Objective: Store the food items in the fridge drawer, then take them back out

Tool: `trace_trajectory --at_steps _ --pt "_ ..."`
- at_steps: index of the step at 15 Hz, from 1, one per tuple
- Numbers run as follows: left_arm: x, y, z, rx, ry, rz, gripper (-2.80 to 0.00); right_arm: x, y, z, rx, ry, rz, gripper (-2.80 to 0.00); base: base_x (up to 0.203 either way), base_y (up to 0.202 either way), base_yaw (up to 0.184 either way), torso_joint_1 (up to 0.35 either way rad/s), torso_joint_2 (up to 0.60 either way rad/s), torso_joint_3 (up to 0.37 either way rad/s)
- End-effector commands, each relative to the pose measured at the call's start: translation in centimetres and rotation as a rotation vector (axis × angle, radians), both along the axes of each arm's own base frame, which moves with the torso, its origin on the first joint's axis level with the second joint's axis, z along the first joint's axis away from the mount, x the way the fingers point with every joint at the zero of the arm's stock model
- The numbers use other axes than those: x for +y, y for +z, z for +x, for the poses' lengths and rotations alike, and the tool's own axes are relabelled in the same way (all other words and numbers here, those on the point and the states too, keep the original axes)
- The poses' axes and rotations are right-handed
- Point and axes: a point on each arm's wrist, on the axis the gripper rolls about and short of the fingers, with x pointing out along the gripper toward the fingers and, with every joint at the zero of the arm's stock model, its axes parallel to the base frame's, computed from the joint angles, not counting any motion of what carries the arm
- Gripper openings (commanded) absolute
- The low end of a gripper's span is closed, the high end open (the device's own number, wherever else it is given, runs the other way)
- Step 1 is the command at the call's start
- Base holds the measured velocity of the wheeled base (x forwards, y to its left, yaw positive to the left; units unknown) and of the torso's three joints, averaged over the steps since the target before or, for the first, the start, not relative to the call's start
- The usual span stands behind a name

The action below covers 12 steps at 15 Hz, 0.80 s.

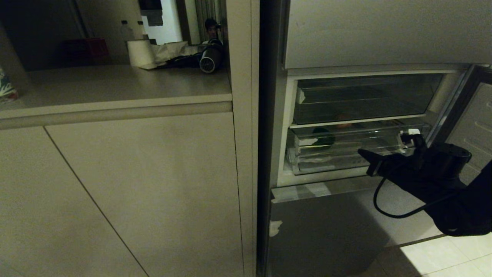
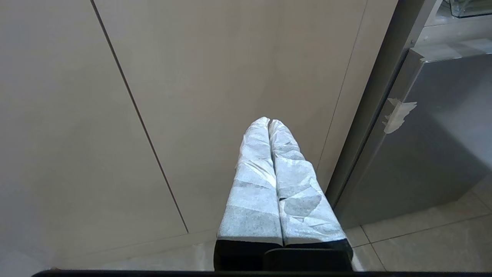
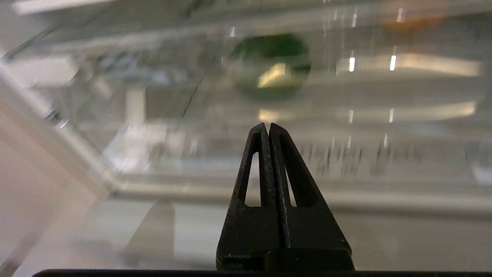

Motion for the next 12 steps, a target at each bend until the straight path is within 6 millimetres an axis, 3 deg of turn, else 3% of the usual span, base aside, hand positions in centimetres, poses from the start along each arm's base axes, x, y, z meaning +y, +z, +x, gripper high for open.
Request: trace_trajectory --at_steps 1,7,12 --pt "0.0 0.0 0.0 0.002 0.001 0.0 -2.8 -0.1 -1.8 2.3 -0.012 0.002 0.001 -2.8 0.0 0.0 0.0 0.0 0.0 0.0" --pt "0.0 0.0 0.0 0.002 0.0 -0.003 -2.8 -0.2 -1.8 5.9 -0.101 -0.003 0.002 -2.8 0.0 0.0 0.0 0.0 0.0 0.0" --pt "0.0 0.0 0.0 0.002 0.001 -0.007 -2.8 0.5 -1.9 7.6 -0.123 0.011 0.004 -2.8 0.0 0.0 0.0 0.0 0.0 0.0"
